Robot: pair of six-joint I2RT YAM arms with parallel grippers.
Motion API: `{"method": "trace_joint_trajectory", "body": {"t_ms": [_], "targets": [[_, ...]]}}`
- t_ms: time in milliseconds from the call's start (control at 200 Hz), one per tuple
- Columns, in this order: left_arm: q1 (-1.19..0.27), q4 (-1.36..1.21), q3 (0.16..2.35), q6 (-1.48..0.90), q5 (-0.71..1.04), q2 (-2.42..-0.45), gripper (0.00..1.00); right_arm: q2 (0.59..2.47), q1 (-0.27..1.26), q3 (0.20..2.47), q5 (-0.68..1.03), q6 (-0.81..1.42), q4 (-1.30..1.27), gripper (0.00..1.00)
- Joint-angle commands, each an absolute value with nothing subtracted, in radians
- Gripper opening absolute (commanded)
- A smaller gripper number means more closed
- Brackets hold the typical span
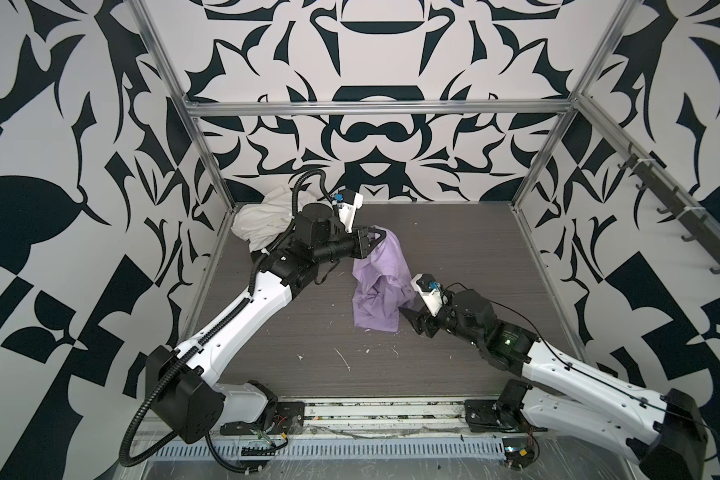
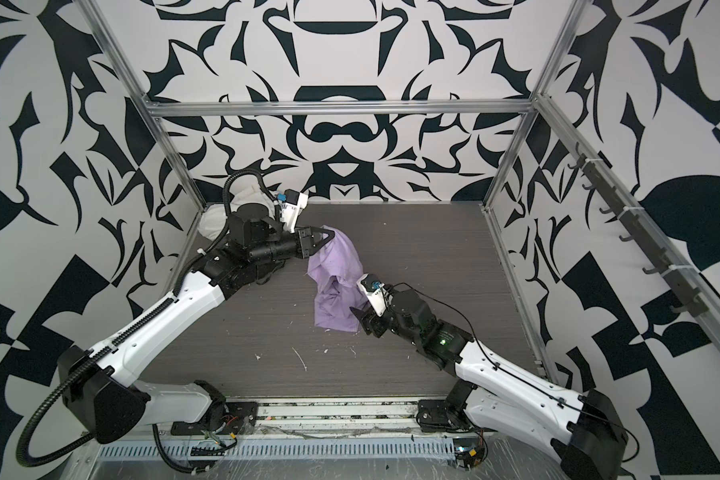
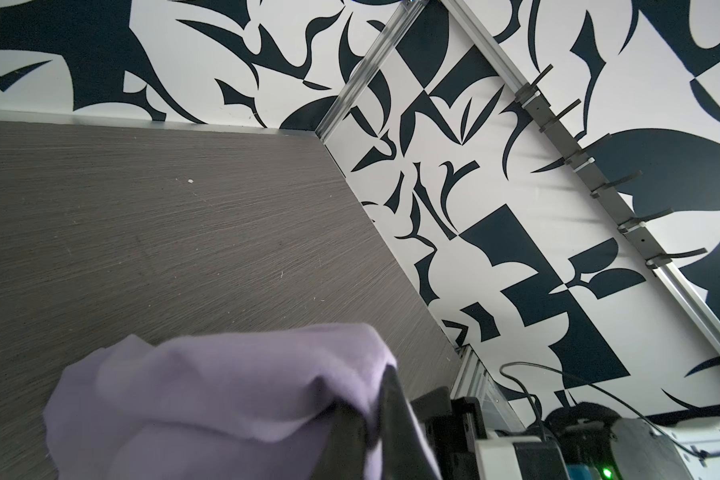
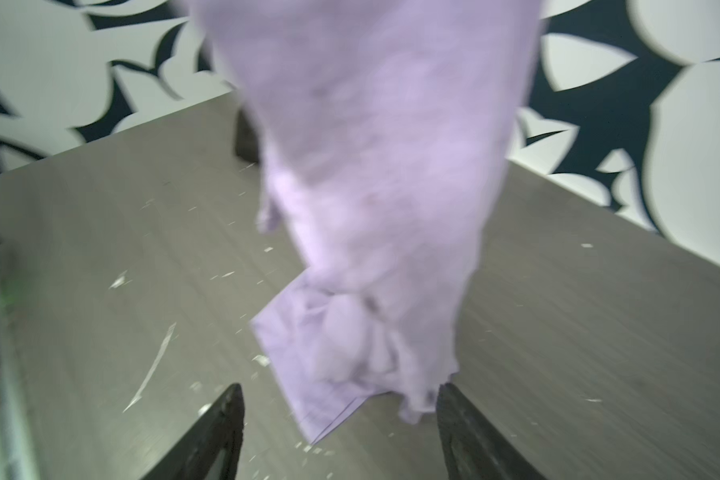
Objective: Pick out a specific cloth from the pile
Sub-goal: 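Lay the lavender cloth on the open table with the left gripper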
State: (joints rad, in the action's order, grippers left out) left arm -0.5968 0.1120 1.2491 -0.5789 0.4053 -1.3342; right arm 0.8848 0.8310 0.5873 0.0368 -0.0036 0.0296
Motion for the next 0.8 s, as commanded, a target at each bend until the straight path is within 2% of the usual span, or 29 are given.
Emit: {"method": "trace_joint_trajectory", "body": {"t_ms": [0,150,360,480,670,795], "targets": [[-0.601,0.157,1.280,-0.562,0.417,-1.316,0.00,0.855,0.835,0.666,0.233,0.010,0.115,0.74],[-0.603,0.220,1.298,-0.532,0.474,-1.328,0.00,0.823,0.835,0.704,0.266,0.022,0.141,0.72],[-0.643,0.360,1.318,-0.457,0.498,-1.341,0.00,0.779,0.816,0.689,0.109,0.001,0.132,0.69],[-0.650,0.415,1.305,-0.421,0.528,-1.348,0.00,0.785,0.786,0.684,0.099,0.003,0.124,0.66],[-0.656,0.460,1.252,-0.393,0.510,-1.371,0.00,0.801,0.778,0.696,0.186,-0.054,0.113,0.66],[-0.690,0.514,1.260,-0.334,0.428,-1.408,0.00,0.832,0.773,0.721,0.143,-0.109,0.116,0.67]]}}
